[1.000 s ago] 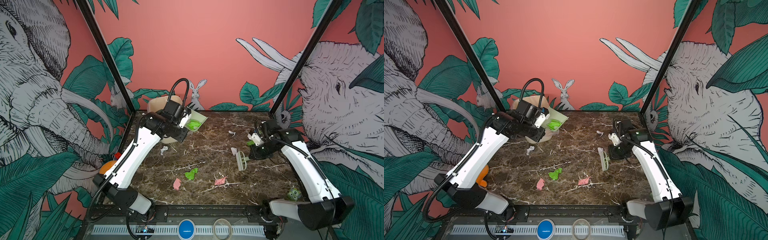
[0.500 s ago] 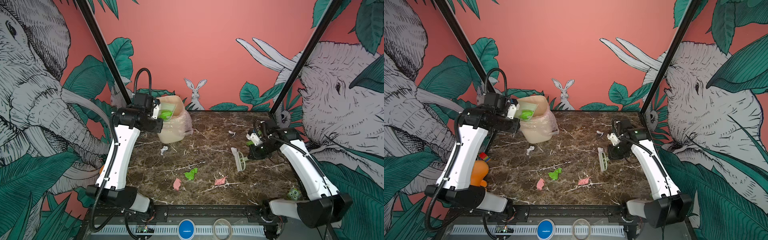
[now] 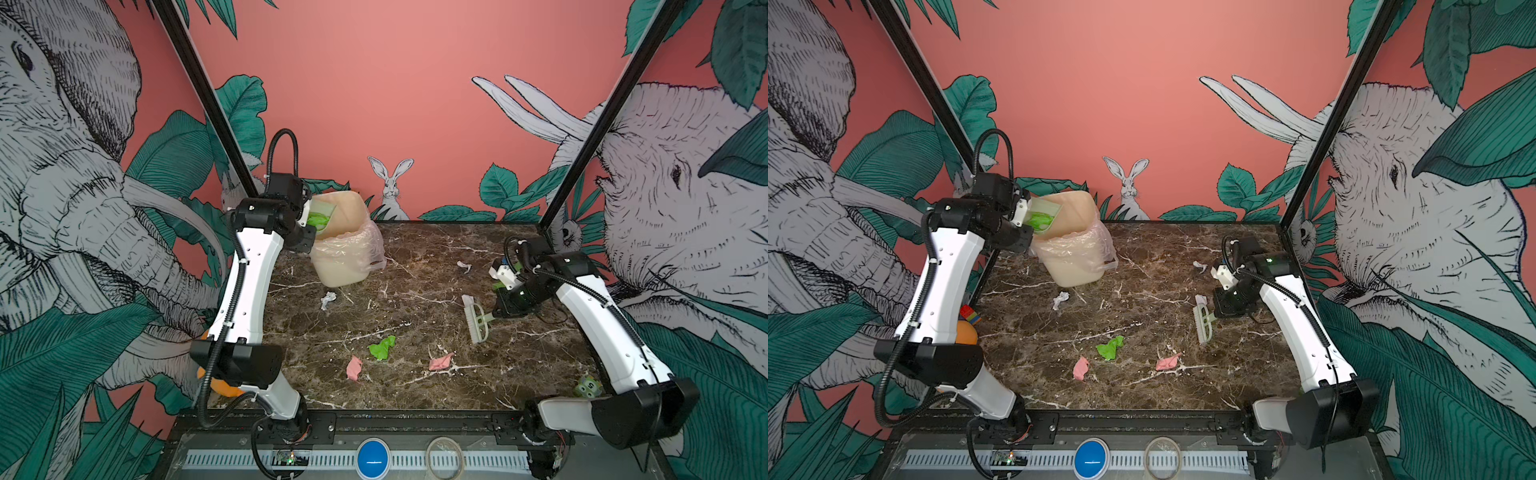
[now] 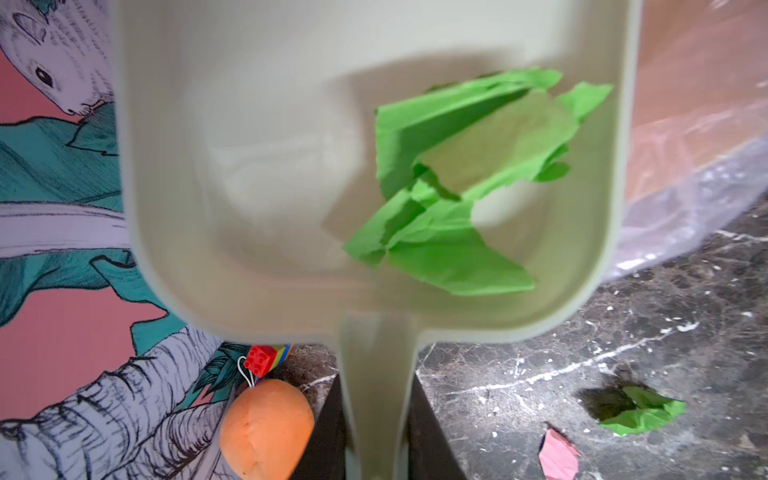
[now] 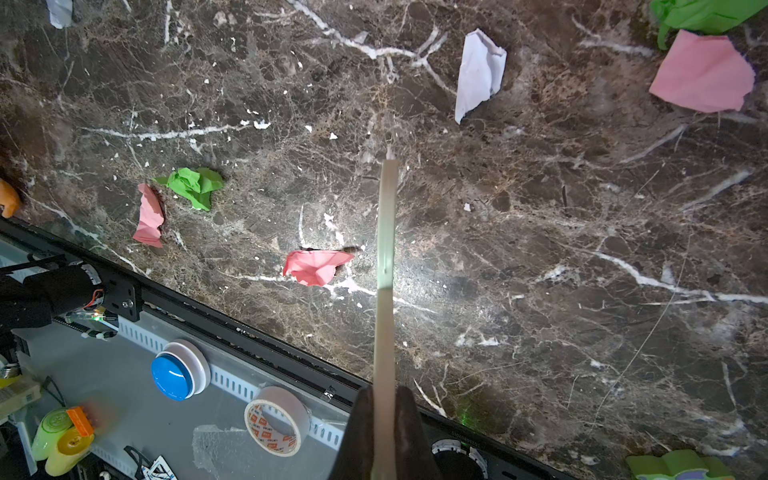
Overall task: Sweep away the paper scraps from the table
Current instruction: 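Tip the dustpan over the bin with the left gripper to empty it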
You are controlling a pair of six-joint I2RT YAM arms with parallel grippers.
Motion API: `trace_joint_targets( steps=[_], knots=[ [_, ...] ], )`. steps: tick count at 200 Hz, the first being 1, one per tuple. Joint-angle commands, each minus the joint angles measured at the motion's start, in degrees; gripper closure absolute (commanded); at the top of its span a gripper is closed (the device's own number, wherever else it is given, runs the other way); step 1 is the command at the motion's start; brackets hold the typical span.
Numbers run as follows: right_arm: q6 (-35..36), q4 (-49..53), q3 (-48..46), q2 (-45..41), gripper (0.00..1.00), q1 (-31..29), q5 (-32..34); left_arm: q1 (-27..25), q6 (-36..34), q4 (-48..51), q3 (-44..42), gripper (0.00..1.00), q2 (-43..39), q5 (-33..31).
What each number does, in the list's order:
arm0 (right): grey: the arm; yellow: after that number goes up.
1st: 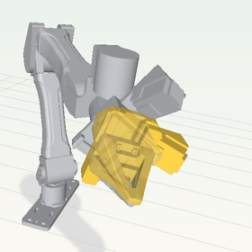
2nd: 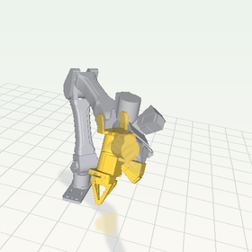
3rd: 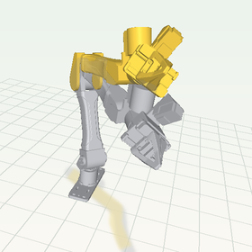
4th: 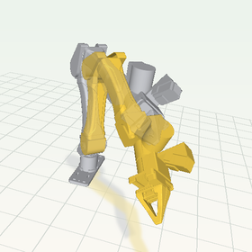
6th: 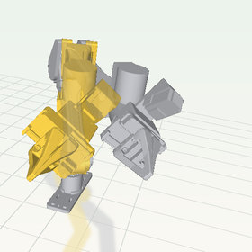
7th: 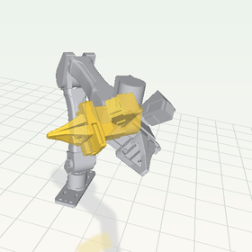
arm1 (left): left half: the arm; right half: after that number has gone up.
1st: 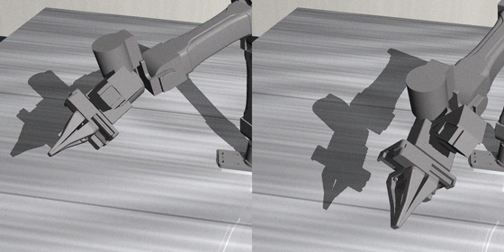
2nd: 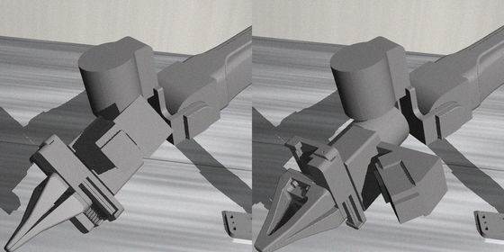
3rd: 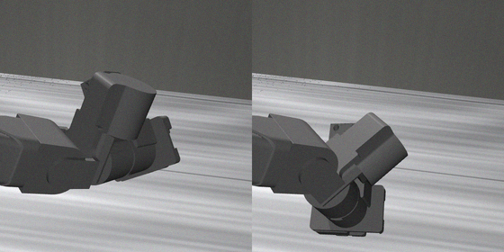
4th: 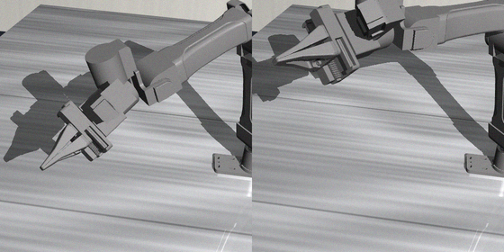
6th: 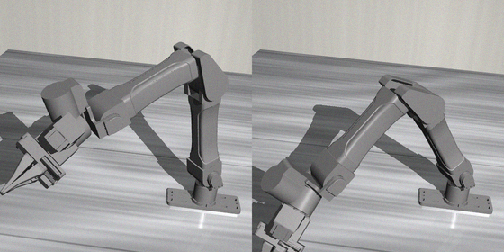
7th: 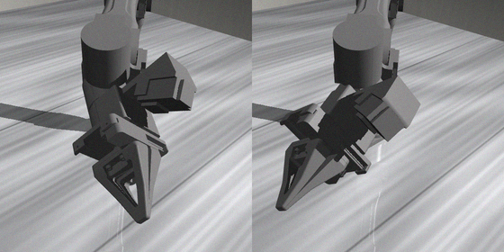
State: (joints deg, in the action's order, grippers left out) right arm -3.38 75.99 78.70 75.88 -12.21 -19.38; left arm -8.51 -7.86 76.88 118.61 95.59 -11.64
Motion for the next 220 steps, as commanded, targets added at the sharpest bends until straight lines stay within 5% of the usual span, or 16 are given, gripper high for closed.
trace_joint_targets(
  steps=[1,138,220],
  knots=[
    [0.52,1.25,0.12,-0.53,1.00,0.31,-1.27,0.25,-4.93,2.58,3.41,1.00,0.94,-4.52],
    [0.65,1.84,1.02,1.25,1.00,0.32,-1.89,-7.48,-18.95,-4.06,5.35,0.99,5.68,-26.87],
    [-0.05,-0.74,-1.69,0.51,1.00,0.34,-4.26,-11.00,-36.22,-19.34,-4.80,0.99,3.57,-40.43]
  ],
)
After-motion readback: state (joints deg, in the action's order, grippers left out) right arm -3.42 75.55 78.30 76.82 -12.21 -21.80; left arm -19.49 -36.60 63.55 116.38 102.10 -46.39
